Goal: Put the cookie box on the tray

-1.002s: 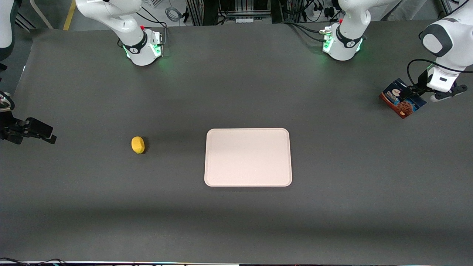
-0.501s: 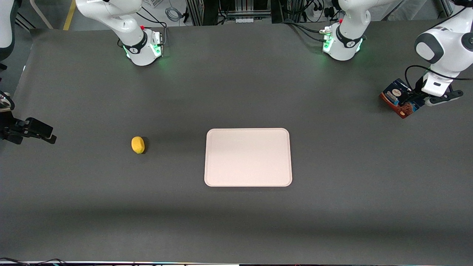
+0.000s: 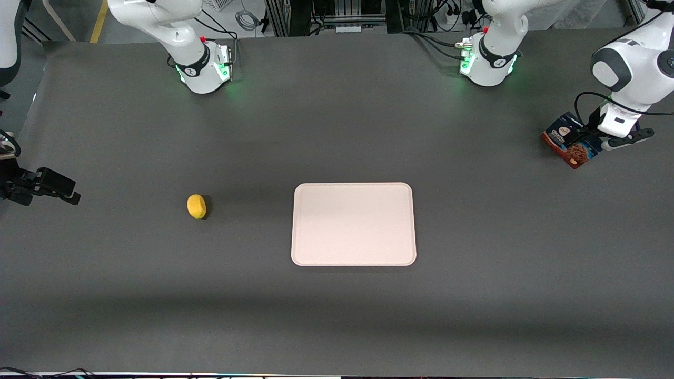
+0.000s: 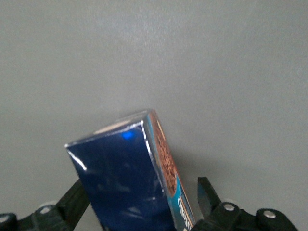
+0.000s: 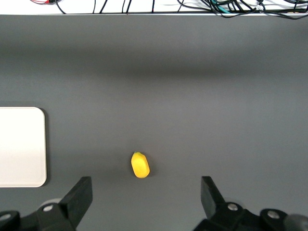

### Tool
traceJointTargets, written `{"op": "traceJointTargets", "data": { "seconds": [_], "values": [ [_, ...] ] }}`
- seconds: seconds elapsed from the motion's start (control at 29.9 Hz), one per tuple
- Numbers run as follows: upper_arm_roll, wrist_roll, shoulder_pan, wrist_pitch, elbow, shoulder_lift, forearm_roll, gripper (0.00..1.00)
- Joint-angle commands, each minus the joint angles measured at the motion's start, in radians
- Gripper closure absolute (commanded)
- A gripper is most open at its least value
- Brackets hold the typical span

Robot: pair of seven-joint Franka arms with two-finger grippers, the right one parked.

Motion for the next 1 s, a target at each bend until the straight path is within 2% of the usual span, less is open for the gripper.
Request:
{"op": "traceJointTargets", "data": {
  "seconds": [0.0, 0.3, 0.33, 0.37, 0.43, 0.47, 0.53, 0.67, 0.83, 0.9, 0.97],
  "values": [
    [0.000, 0.029, 0.009, -0.068, -0.003, -0.032, -0.037, 0.00],
    [0.000, 0.037, 0.008, -0.072, 0.000, -0.030, -0.063, 0.00],
    [0.000, 0.037, 0.008, -0.072, 0.000, -0.030, -0.063, 0.03],
    [0.001, 0.037, 0.008, -0.072, 0.000, -0.030, -0.063, 0.08],
    [0.000, 0.037, 0.008, -0.072, -0.002, -0.032, -0.063, 0.31],
    [0.001, 0.037, 0.008, -0.072, 0.000, -0.032, -0.065, 0.38],
    [0.000, 0.035, 0.008, -0.074, 0.000, -0.033, -0.066, 0.44],
    [0.000, 0.031, 0.008, -0.074, 0.000, -0.033, -0.066, 0.51],
    [0.000, 0.025, 0.006, -0.077, 0.000, -0.035, -0.066, 0.65],
    [0.000, 0.021, 0.002, -0.077, 0.001, -0.035, -0.066, 0.68],
    [-0.003, 0.021, -0.001, -0.081, 0.014, -0.035, -0.066, 0.75]
  ]
}}
